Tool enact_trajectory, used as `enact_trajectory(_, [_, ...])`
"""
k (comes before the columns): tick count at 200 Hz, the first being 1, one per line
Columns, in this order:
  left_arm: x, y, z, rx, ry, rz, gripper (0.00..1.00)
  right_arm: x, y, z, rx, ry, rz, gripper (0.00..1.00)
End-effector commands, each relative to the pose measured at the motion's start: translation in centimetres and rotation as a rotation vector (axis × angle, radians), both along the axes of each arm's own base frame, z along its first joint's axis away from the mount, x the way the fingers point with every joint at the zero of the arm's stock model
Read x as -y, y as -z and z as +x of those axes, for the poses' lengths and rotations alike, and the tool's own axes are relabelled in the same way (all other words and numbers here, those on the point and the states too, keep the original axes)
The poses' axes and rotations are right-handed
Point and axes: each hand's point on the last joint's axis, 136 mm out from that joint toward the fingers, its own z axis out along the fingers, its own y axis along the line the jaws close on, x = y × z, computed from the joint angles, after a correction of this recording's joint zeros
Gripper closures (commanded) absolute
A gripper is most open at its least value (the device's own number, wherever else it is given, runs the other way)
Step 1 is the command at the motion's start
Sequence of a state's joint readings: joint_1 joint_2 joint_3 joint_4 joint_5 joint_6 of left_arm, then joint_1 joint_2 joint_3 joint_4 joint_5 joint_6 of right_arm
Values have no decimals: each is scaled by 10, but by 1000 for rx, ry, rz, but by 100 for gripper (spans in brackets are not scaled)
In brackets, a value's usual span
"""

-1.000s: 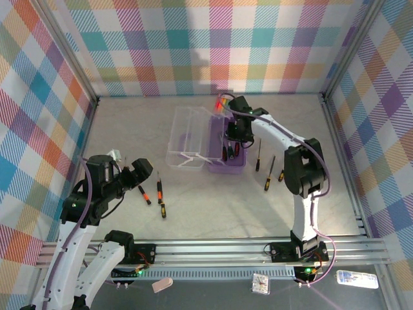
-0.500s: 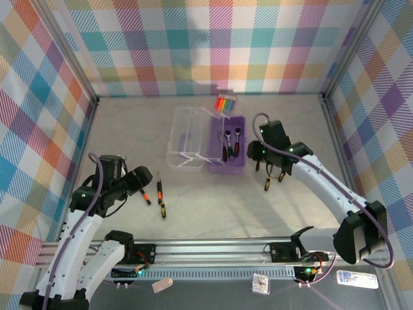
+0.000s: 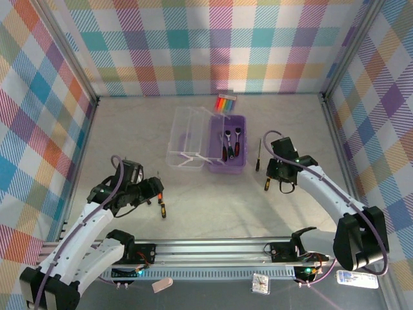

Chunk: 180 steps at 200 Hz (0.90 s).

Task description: Pack the tool kit

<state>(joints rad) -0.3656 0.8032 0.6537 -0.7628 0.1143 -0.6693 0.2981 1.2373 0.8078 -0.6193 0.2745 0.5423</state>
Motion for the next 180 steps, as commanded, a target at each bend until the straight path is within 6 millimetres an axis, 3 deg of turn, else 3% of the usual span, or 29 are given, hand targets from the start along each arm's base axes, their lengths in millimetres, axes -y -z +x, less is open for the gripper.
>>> enact_trajectory(1, [24, -12, 9, 71, 42, -57, 34, 26, 14, 6, -30, 103, -9, 62])
enact_trajectory(54, [97, -41, 12, 215, 225, -240, 21, 39, 48, 27, -137, 167, 19, 55])
enact_trajectory(87, [121, -39, 5, 238, 300, -246, 8, 39, 65, 40, -215, 147, 50, 55])
enact_trajectory(115, [126, -39, 4, 235, 318, -231, 5, 43, 69, 48, -223, 171, 61, 62])
enact_trajectory(142, [119, -42, 3, 233, 313, -184, 5, 41, 75, 48, -258, 154, 79, 72])
enact_trajectory(156, [116, -47, 3, 244, 311, -172, 4, 39, 77, 44, -271, 149, 87, 71])
enact_trajectory(180, [111, -52, 2, 262, 309, -163, 4, 35, 74, 39, -265, 140, 108, 62])
